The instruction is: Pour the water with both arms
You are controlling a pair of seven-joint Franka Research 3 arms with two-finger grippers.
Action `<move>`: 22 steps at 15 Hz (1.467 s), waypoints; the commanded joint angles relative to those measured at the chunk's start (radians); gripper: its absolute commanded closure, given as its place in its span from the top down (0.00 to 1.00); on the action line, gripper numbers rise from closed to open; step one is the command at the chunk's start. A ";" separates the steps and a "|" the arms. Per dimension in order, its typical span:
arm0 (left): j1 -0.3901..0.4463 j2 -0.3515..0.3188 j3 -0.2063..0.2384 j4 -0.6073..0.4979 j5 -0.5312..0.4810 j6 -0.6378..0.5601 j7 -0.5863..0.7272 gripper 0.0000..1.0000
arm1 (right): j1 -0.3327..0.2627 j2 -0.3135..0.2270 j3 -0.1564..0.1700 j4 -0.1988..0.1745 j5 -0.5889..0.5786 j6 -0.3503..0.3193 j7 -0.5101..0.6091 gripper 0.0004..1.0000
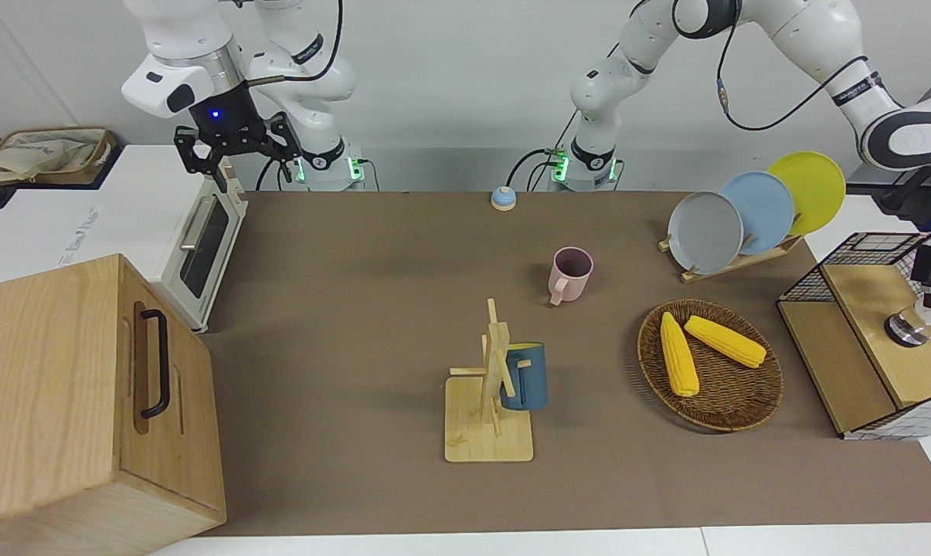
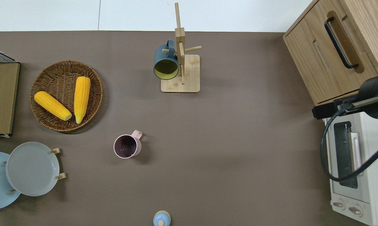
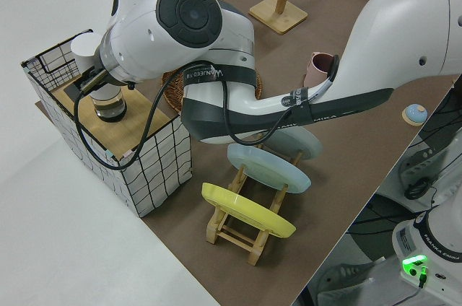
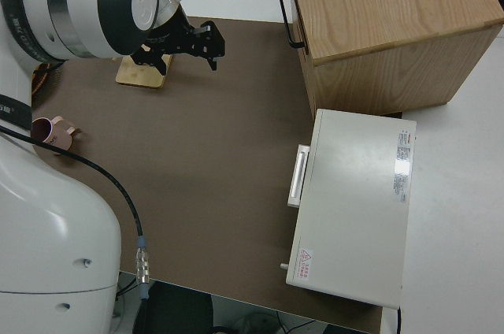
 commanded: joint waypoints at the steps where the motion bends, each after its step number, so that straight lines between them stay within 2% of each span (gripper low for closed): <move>1: 0.005 -0.018 0.020 0.037 0.121 -0.152 -0.118 1.00 | -0.003 -0.009 0.003 -0.007 -0.010 -0.009 -0.003 0.99; 5: -0.003 -0.051 0.022 0.051 0.259 -0.295 -0.241 1.00 | -0.003 -0.009 0.003 -0.007 -0.010 -0.009 -0.003 0.99; 10: -0.012 -0.092 0.012 0.113 0.417 -0.496 -0.321 1.00 | -0.003 -0.009 0.003 -0.007 -0.010 -0.009 -0.003 0.99; 15: -0.035 -0.181 -0.014 0.104 0.451 -0.614 -0.433 1.00 | -0.003 -0.009 0.003 -0.007 -0.010 -0.009 -0.003 0.99; 17: -0.070 -0.213 -0.020 0.087 0.455 -0.664 -0.485 1.00 | -0.003 -0.009 0.003 -0.007 -0.010 -0.009 -0.003 0.99; 22: -0.185 -0.325 -0.021 -0.029 0.455 -0.695 -0.566 1.00 | -0.003 -0.009 0.003 -0.007 -0.010 -0.009 -0.003 0.99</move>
